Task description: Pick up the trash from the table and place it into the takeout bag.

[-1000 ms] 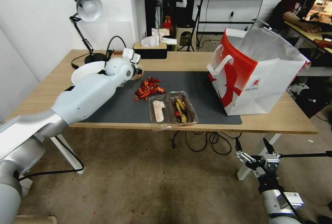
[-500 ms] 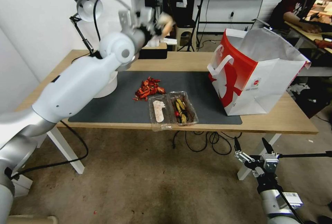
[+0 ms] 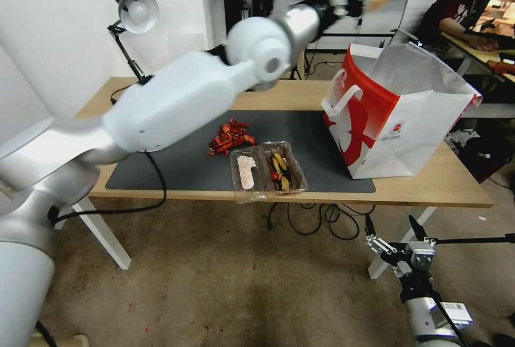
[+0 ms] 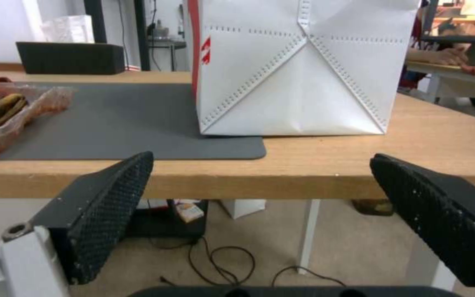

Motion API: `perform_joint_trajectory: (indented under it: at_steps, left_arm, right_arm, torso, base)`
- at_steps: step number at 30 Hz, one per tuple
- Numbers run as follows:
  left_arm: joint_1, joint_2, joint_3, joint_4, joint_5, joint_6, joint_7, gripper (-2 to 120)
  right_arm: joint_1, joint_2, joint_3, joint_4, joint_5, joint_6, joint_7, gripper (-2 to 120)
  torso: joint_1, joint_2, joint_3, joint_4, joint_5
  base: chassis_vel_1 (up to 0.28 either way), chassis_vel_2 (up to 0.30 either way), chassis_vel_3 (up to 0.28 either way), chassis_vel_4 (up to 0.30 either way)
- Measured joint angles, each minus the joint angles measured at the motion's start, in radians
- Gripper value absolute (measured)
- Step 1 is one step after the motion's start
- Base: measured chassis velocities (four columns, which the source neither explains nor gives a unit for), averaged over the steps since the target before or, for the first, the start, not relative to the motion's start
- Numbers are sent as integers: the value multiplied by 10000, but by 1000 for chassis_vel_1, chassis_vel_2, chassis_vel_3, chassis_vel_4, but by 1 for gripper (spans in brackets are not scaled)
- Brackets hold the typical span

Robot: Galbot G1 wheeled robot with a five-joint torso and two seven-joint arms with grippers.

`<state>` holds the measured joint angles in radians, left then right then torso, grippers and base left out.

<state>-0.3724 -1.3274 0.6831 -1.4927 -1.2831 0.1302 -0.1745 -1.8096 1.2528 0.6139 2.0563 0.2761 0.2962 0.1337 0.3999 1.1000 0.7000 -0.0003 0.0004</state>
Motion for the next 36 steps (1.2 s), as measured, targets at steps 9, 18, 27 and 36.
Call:
perform_joint_trajectory:
  at_steps: [9, 18, 27, 36]
  left_arm:
    - [-645, -1758, 1810, 2373, 1054, 468, 741, 3]
    - [-638, -2024, 2655, 2849, 1958, 628, 935, 3]
    - [-737, -1964, 2588, 2483, 1654, 693, 722, 34]
    - [-935, -2060, 2527, 2364, 1270, 704, 437, 68]
  right_arm:
    - [16, 277, -31, 86, -102, 53, -5, 100]
    - [-16, 256, 64, -50, 56, 211, -14, 100]
    - [88, 203, 31, -143, 147, 222, -21, 100]
    - [141, 44, -1, -128, 225, 202, -23, 100]
  torso:
    - [1, -1, 1, 2, -1]
    - [1, 0, 1, 3, -3]
    - [1, 0, 0, 3, -3]
    - [1, 0, 0, 2, -3]
  base:
    - [0, 0, 0, 0]
    - [0, 0, 0, 0]
    - [0, 0, 0, 0]
    - [0, 0, 0, 0]
